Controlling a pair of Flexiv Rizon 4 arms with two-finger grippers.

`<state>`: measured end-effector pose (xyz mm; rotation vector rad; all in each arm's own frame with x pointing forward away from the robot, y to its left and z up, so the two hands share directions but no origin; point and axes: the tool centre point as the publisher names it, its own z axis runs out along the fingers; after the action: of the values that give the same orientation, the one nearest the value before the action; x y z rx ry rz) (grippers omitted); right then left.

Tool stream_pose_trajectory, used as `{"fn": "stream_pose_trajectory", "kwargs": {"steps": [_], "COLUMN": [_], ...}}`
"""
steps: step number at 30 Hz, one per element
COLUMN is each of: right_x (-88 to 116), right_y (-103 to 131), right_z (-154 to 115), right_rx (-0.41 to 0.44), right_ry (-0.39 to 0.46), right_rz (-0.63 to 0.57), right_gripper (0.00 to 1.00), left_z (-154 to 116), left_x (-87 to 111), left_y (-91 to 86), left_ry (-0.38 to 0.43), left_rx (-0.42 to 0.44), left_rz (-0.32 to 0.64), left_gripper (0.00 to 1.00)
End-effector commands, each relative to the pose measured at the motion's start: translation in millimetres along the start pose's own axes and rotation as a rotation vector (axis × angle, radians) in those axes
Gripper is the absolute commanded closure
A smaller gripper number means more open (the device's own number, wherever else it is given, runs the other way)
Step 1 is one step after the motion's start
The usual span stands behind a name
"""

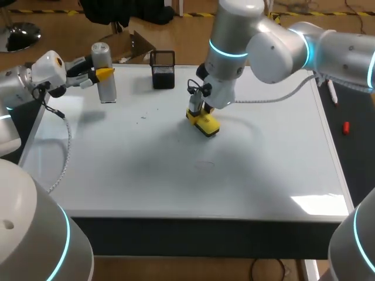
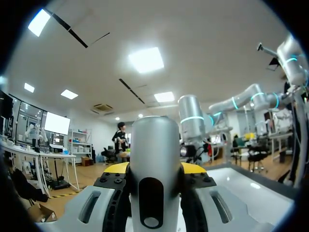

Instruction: Pick up the inspection probe, press it on each red-marked spot on the whiteboard one by one, put down the probe, pick up the eraser, and wipe off all the red marks.

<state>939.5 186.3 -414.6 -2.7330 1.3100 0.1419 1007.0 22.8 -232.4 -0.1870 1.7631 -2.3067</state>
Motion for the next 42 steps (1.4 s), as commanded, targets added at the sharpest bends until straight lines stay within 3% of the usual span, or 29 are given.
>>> {"fn": "stream_pose_trajectory", "kwargs": {"steps": [1, 16, 42], "right_x": [5, 30, 79], "right_y": [-7, 4, 48], "right_z": [7, 27, 34], "right_rx": [-0.023, -0.056, -0.108], "right_ry": [-0.005, -0.010, 0.022], "right_rz": [-0.003, 0.057, 0.205], "right_gripper": [1.00, 1.00, 1.00], "left_z": [0, 0, 0], "left_x": [0.3, 0.3, 0.3], "left_y": [-1.2, -1.2, -1.2], "left_ry": [-0.001, -0.001, -0.001], "left_rx": [0.000, 0.000, 0.000], "left_rz": [0.001, 0.001, 0.001], "left_gripper": [1.00, 1.00, 1.00]}}
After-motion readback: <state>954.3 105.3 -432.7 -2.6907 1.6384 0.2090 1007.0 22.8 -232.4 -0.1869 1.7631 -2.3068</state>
